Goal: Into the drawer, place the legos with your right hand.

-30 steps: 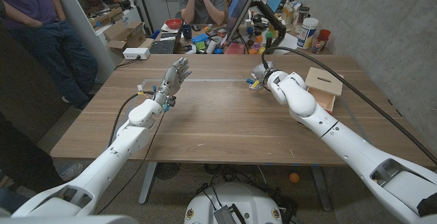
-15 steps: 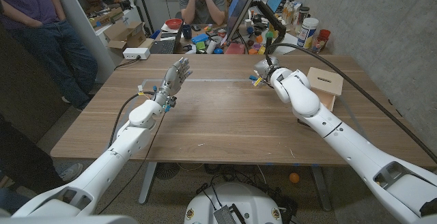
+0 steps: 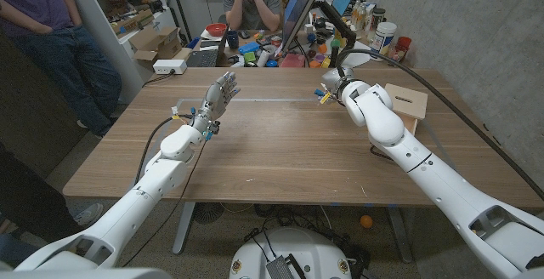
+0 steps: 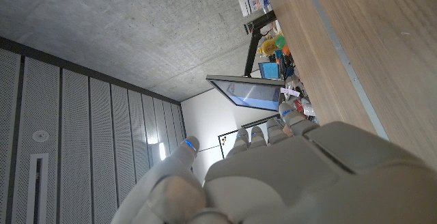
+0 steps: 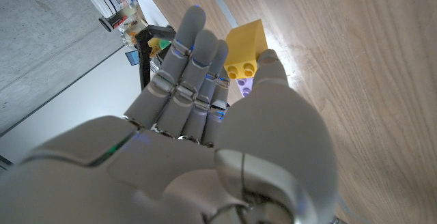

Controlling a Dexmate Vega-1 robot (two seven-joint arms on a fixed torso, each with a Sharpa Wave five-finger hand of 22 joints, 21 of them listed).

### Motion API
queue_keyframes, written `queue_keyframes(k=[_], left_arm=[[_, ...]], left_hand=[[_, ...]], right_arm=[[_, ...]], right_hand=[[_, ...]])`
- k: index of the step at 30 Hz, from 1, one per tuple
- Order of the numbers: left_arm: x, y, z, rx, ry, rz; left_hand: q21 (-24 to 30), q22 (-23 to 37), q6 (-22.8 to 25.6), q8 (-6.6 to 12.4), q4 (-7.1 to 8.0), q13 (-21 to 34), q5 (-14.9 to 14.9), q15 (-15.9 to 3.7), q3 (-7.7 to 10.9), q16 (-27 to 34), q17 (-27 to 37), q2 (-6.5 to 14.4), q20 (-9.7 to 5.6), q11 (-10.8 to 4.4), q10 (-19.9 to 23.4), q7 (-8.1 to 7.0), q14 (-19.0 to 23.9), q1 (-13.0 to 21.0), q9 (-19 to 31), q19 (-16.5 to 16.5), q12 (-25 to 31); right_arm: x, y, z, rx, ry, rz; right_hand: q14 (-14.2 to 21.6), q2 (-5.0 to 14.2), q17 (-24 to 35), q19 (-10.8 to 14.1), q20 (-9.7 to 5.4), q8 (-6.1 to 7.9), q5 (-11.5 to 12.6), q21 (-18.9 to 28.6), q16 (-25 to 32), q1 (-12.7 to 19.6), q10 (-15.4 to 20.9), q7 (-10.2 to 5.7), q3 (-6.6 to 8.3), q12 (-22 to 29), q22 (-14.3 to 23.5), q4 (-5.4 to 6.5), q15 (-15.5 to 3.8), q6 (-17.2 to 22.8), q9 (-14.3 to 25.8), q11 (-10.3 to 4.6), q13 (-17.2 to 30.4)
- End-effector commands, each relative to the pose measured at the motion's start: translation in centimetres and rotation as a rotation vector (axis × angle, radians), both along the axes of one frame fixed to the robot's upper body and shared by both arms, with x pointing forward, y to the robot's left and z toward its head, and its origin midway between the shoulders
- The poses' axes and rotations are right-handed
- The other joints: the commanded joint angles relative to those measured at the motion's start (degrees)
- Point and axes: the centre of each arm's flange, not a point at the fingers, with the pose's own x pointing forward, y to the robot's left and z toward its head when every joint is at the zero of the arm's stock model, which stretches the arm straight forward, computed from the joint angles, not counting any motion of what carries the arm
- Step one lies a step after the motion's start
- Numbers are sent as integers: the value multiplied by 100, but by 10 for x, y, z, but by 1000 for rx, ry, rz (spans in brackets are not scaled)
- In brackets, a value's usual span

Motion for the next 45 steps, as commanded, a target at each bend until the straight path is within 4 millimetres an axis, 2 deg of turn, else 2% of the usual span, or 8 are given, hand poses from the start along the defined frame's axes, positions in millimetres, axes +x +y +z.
queue_keyframes(k=[1, 26, 45], left_arm=[[-4, 0, 0, 0, -8, 0], [-2, -6, -1, 6, -6, -11], [2, -13, 0, 15, -4, -33]], left_hand=[[-2, 11, 38, 23, 6, 11, 45, 21, -33, 18, 23, 577, 47, 25, 9, 1, 3, -41, 18, 12, 25], [-7, 11, 57, 25, 5, 11, 55, 28, -66, 16, 22, 583, 51, 28, 10, 3, 5, -37, 18, 16, 23], [-13, 11, 63, 23, 5, 11, 61, 30, -91, 14, 21, 585, 50, 28, 10, 9, 2, -37, 18, 14, 23]], right_arm=[[-13, -12, 12, 24, -41, -32], [-32, -43, 19, 37, -74, -121], [-54, -56, 14, 8, -84, -163]], right_hand=[[61, 470, 35, -44, 7, 850, 19, 57, 16, 490, 54, -269, -45, 4, -2, 5, -152, 432, 473, 0, 26], [52, 481, 149, -105, -5, 876, 25, 207, -4, 542, 59, -259, -110, -34, -28, 27, -153, 417, 438, 25, 45], [28, 480, 174, -180, -20, 904, 35, 321, -29, 590, 44, -274, -166, -59, -59, 40, -153, 409, 425, 28, 83]])
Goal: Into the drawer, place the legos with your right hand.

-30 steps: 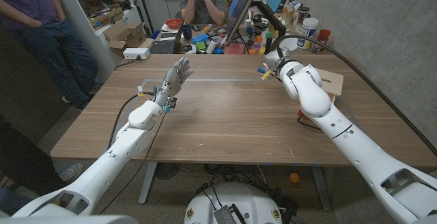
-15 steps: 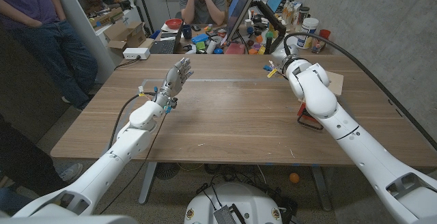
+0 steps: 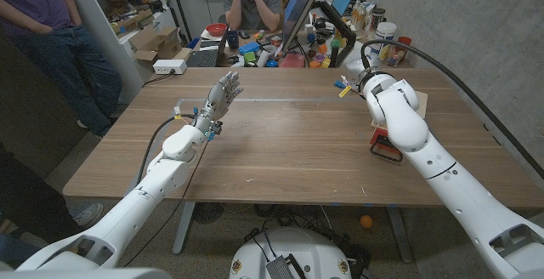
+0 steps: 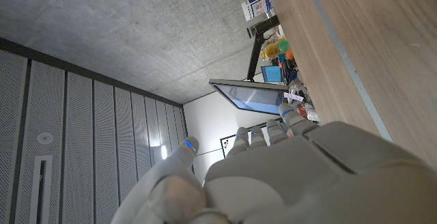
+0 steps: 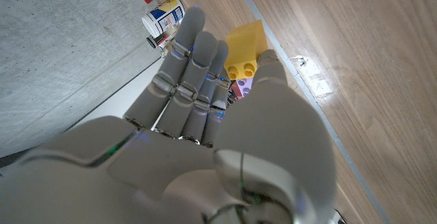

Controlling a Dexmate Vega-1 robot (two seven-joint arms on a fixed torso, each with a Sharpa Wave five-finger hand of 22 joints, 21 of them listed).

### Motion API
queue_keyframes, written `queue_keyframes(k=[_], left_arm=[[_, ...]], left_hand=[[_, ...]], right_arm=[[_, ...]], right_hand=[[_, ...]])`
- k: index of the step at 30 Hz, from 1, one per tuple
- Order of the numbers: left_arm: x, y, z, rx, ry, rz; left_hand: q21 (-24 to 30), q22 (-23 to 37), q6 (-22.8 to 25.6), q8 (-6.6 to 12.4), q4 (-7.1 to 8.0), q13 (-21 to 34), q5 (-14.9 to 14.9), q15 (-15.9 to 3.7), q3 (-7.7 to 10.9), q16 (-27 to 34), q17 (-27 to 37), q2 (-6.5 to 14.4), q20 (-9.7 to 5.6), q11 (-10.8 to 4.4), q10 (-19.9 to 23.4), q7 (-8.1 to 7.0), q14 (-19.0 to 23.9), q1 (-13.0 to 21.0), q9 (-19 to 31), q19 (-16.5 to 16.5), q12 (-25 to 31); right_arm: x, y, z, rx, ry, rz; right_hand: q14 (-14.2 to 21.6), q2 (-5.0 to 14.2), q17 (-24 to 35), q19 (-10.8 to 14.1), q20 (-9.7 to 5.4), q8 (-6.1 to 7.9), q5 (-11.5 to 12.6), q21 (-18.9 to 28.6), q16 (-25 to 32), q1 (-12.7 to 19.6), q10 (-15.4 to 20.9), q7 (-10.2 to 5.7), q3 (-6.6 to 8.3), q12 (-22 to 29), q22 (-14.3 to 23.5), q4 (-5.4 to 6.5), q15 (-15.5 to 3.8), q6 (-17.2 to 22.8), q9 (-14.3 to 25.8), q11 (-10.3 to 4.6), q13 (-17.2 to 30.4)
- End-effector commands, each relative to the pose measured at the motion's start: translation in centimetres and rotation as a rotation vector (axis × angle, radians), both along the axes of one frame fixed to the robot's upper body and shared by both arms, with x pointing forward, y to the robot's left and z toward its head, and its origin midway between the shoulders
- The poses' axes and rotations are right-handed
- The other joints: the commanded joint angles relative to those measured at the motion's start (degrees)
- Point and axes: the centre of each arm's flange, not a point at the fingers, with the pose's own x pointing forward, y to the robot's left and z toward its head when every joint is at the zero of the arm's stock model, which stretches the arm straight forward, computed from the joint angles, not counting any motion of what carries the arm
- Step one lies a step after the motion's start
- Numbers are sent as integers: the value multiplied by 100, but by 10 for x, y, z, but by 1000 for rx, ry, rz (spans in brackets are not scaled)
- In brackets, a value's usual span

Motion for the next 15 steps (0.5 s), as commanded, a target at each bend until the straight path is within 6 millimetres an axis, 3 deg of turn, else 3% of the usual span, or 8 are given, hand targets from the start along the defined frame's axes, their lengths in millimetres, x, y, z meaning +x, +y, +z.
queue_keyframes(k=[1, 15], left_arm=[[3, -4, -1, 6, 3, -14], [-1, -7, -3, 10, 1, -19]], left_hand=[[-15, 12, 21, 23, -20, 11, 40, 33, -22, 13, 21, 586, 51, 30, 9, -14, 2, -37, 18, 11, 22], [-16, 12, 26, 23, -19, 11, 43, 20, -44, 14, 21, 580, 53, 29, 11, -10, 6, -39, 18, 15, 23]], right_arm=[[-14, -10, -4, -16, 6, -23], [-19, -24, -8, -55, 35, -63]], right_hand=[[29, 444, 13, -44, -81, 905, 35, 72, -4, 521, 14, -270, -51, 4, -8, -12, -153, 410, 423, -6, 23], [37, 450, 15, -80, -130, 930, 44, 162, -17, 552, 30, -291, -90, -22, -37, 2, -160, 404, 421, -15, 17]])
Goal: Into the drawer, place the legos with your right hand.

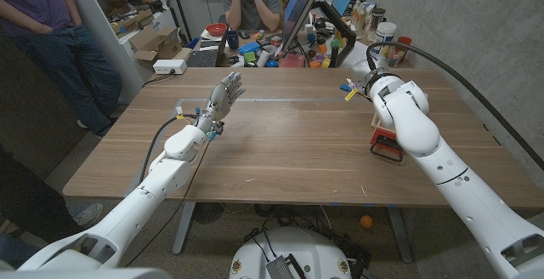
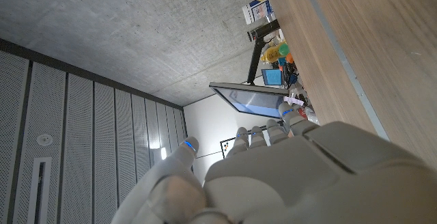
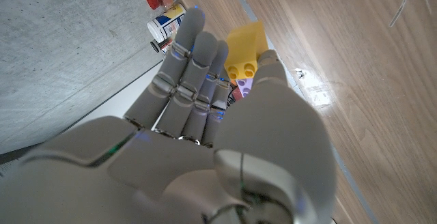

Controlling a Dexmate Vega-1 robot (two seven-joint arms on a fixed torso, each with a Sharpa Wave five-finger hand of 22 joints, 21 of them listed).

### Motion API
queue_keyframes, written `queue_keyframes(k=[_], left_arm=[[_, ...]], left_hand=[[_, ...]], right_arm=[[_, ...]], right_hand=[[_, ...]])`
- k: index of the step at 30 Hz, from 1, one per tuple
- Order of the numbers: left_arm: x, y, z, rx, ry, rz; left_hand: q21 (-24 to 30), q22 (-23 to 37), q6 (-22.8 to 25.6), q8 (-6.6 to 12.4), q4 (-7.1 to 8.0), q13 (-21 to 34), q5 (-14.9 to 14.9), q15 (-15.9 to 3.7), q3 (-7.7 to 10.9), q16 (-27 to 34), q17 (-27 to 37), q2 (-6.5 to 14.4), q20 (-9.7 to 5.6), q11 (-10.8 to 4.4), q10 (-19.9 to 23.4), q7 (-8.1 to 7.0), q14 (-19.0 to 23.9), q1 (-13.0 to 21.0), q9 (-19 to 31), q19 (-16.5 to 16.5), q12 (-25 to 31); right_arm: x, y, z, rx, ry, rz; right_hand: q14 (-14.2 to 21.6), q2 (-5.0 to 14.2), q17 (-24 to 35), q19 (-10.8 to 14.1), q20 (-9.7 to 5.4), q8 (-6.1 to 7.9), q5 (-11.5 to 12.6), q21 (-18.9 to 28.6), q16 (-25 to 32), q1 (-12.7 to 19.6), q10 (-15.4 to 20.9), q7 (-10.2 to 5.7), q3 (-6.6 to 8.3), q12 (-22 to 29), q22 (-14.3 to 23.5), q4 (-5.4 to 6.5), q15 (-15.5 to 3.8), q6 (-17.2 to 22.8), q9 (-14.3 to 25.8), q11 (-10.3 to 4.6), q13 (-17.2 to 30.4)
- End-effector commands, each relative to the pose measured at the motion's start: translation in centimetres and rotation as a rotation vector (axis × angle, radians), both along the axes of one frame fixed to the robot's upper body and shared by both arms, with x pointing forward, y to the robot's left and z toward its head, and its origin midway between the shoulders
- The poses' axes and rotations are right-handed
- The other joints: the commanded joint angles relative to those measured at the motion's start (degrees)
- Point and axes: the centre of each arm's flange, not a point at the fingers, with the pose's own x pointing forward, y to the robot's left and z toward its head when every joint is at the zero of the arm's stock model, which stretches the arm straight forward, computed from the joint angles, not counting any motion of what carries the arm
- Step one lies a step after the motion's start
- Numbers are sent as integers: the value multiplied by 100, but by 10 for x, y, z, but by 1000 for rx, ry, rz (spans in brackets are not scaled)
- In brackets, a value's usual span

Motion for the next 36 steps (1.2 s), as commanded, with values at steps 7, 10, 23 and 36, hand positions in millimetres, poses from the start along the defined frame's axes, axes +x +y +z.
queue_keyframes(k=[7, 10, 23, 36], left_arm=[[-4, -4, -5, 4, 1, -5], [-5, -4, -5, 5, 2, -4], [-8, -6, -5, 14, 1, -7], [-7, -10, -8, 22, 10, -19]], left_hand=[[-16, 12, 33, 23, 6, 11, 46, 21, -31, 15, 21, 580, 44, 26, 12, -10, 7, -40, 17, 20, 23], [-16, 12, 32, 22, 6, 11, 47, 22, -35, 15, 21, 580, 44, 26, 14, -13, 8, -40, 18, 23, 23], [-20, 13, 30, 20, 6, 11, 50, 21, -51, 14, 21, 583, 48, 29, 13, -13, 8, -40, 18, 19, 22], [-23, 13, 28, 18, 6, 11, 54, 21, -68, 13, 20, 586, 53, 20, 9, -14, 6, -40, 17, 18, 20]], right_arm=[[-4, -24, -7, -34, 28, -78], [-5, -29, -7, -24, 31, -90], [-12, -46, -9, 13, 29, -134], [-19, -61, -13, 34, 19, -177]], right_hand=[[38, 453, 16, -44, -160, 938, 47, 114, -26, 448, 23, -299, -54, -30, -26, 14, -159, 389, 418, -13, 32], [39, 457, 16, -54, -161, 941, 49, 133, -29, 453, 29, -298, -62, -29, -33, 19, -159, 395, 409, -20, 41], [46, 468, 15, -76, -168, 954, 53, 212, -41, 472, 54, -300, -92, -40, -61, 36, -158, 413, 386, -20, 45], [59, 471, 15, -104, -177, 972, 59, 299, -50, 497, 66, -286, -127, -49, -97, 52, -159, 417, 378, -10, 61]])
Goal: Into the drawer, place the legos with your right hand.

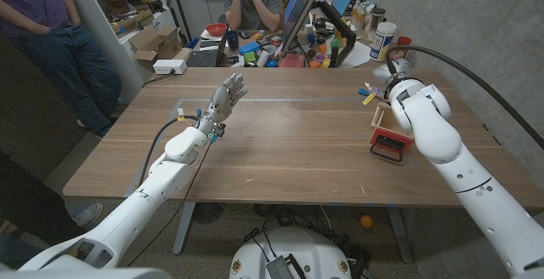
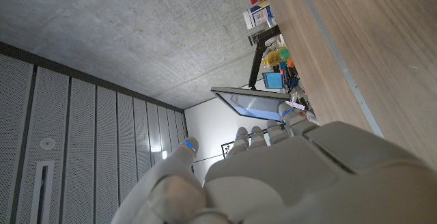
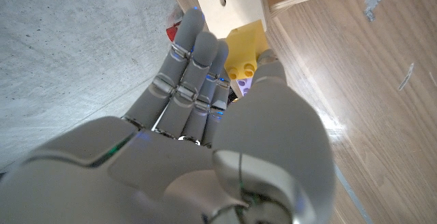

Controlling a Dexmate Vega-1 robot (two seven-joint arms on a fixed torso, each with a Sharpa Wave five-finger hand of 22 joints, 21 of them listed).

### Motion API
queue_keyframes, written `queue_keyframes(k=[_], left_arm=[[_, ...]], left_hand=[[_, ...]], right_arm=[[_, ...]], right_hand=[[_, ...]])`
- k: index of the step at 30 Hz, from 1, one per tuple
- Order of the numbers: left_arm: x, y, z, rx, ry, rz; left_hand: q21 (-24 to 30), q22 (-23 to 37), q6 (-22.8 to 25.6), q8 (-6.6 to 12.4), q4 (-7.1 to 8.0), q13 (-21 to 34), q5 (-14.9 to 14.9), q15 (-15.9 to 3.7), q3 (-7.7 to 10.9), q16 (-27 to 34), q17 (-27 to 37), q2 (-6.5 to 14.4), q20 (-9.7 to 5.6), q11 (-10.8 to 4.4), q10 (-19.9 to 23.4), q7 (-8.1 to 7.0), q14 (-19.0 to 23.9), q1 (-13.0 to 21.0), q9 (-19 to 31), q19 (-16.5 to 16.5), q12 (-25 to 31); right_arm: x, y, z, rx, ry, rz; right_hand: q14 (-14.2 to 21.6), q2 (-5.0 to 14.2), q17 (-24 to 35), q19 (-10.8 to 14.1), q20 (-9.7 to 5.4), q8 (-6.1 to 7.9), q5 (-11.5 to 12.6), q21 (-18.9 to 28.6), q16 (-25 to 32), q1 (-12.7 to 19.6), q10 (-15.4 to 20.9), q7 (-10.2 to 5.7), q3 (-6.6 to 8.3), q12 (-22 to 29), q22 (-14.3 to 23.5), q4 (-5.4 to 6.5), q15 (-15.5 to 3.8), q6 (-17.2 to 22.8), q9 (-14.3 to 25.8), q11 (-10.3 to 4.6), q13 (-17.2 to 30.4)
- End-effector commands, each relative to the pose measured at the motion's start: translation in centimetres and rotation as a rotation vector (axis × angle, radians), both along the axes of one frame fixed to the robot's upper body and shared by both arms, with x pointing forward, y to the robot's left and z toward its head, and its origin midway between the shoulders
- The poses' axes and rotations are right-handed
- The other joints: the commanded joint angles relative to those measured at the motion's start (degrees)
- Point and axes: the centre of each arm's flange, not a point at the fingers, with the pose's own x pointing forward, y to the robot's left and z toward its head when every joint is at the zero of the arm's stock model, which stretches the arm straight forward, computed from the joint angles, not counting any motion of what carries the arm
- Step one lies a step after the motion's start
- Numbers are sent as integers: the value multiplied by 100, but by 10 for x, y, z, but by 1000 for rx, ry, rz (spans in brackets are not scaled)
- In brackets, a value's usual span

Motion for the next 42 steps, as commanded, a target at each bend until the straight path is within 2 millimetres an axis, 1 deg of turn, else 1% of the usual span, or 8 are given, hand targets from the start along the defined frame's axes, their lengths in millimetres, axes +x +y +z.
queue_keyframes(k=[1, 10, 18, 29, 34, 35, 42], left_arm=[[1, -3, -3, 8, 9, -10], [0, -1, -3, 11, 8, 0], [-1, 1, -2, 14, 10, 11], [3, -5, -2, 20, 15, -1], [3, -7, -1, 23, 14, -3], [3, -8, -1, 23, 14, -4], [0, -10, 1, 28, 10, -2]], left_hand=[[-2, 13, 29, 18, -1, 11, 31, 22, -30, 13, 20, 586, 52, 24, 9, -12, 7, -39, 18, 17, 20], [-4, 13, 32, 19, -1, 11, 34, 22, -43, 13, 20, 589, 54, 23, 13, -10, 7, -39, 18, 20, 22], [-6, 13, 33, 19, -2, 11, 37, 23, -52, 12, 20, 591, 54, 28, 10, -4, 5, -38, 18, 20, 20], [-8, 14, 42, 21, -2, 11, 40, 26, -65, 12, 19, 593, 52, 32, 7, -2, 6, -37, 17, 22, 19], [-8, 14, 48, 22, -2, 11, 42, 28, -71, 11, 19, 593, 52, 31, 10, -8, 4, -36, 17, 24, 20], [-8, 14, 48, 22, -2, 11, 42, 26, -73, 12, 19, 592, 54, 33, 7, -8, 7, -37, 17, 23, 19], [-10, 14, 48, 21, -3, 11, 43, 26, -79, 12, 19, 592, 51, 29, 9, -8, 6, -37, 17, 22, 20]], right_arm=[[-6, -16, -3, 21, -6, -44], [-12, -28, -5, 36, -16, -67], [-20, -39, -10, 54, -29, -90], [-32, -57, -22, 86, -20, -138], [-34, -63, -28, 100, -15, -149], [-34, -64, -29, 102, -14, -149], [-33, -70, -35, 112, -2, -158]], right_hand=[[61, 472, 17, -10, -215, 972, 39, 70, -8, 498, 70, -302, -34, -7, 8, 7, -159, 410, 377, -11, 23], [77, 476, 18, -29, -212, 979, 43, 121, -10, 513, 66, -296, -53, -22, -15, 16, -159, 407, 371, -11, 22], [76, 476, 19, -44, -213, 986, 46, 167, -16, 524, 88, -298, -73, -32, -37, 26, -158, 405, 368, -12, 13], [81, 482, 19, -68, -215, 1002, 53, 249, -25, 541, 84, -303, -106, -38, -76, 46, -158, 410, 366, -18, 40], [83, 487, 19, -83, -219, 1003, 57, 286, -29, 550, 87, -294, -120, -46, -95, 55, -159, 403, 362, -28, 41], [84, 488, 19, -86, -221, 1006, 57, 292, -30, 550, 85, -295, -122, -42, -98, 57, -159, 403, 364, -12, 51], [84, 484, 20, -109, -222, 1010, 63, 340, -36, 569, 91, -306, -142, -56, -126, 63, -159, 405, 356, -8, 43]])
